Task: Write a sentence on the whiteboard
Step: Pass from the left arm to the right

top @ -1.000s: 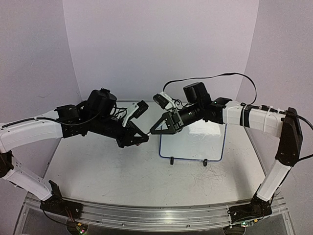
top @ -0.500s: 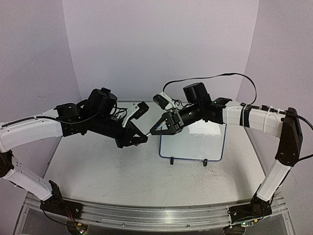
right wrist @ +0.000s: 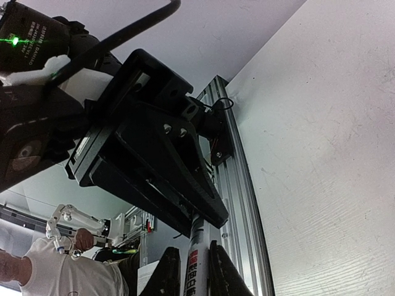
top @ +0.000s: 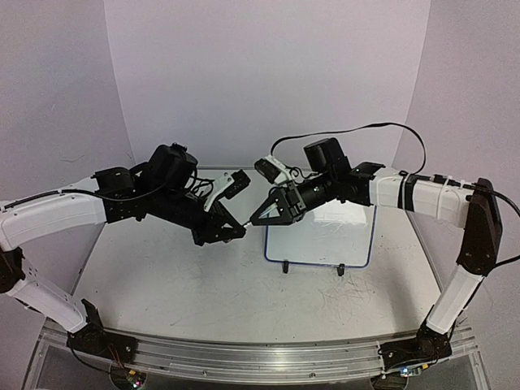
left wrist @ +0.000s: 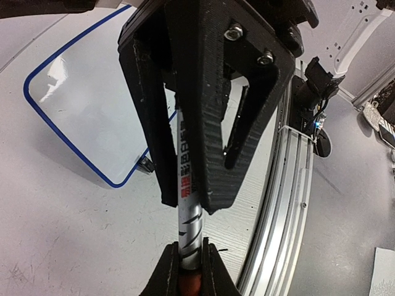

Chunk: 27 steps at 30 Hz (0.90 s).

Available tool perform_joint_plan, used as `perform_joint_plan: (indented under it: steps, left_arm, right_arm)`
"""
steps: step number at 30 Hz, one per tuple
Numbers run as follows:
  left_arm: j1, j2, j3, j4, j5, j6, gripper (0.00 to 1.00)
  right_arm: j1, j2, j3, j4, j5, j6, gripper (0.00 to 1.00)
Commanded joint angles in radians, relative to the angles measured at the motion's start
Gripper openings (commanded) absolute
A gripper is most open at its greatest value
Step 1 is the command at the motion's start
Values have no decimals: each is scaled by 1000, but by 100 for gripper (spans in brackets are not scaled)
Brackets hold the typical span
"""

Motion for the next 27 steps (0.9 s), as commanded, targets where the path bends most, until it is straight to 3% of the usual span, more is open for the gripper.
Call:
perform_joint_plan:
  steps: [1, 6, 10, 14, 16, 20, 21, 24, 27]
  left_arm:
    - [7, 16, 57, -16, 7, 28, 0]
    - [7, 26, 65, -20, 12, 36, 0]
    - [7, 28, 68, -24, 6, 44, 0]
    - [7, 27, 68, -31, -2, 52, 0]
    - [7, 22, 71, -34, -35, 38, 2]
    - [7, -5, 61, -33, -65, -12, 39]
    - [7, -12, 53, -31, -60, -19, 44]
    - [7, -18, 26, -29, -44, -25, 50]
    - [7, -21, 5, -29, -30, -48, 49]
  right_arm:
    - [9, 14, 18, 10, -37, -5, 22]
    - [15, 20, 25, 7, -34, -7, 21]
    - [17, 20, 24, 5, -33, -11, 14]
    - [17, 16, 23, 5, -30, -19, 0]
    - [17, 11, 19, 4, -19, -25, 0]
    - [14, -7, 2, 4, 18, -51, 0]
    - [12, -10, -3, 4, 23, -55, 0]
    - [6, -16, -13, 4, 24, -61, 0]
    - [4, -23, -12, 4, 21, -64, 0]
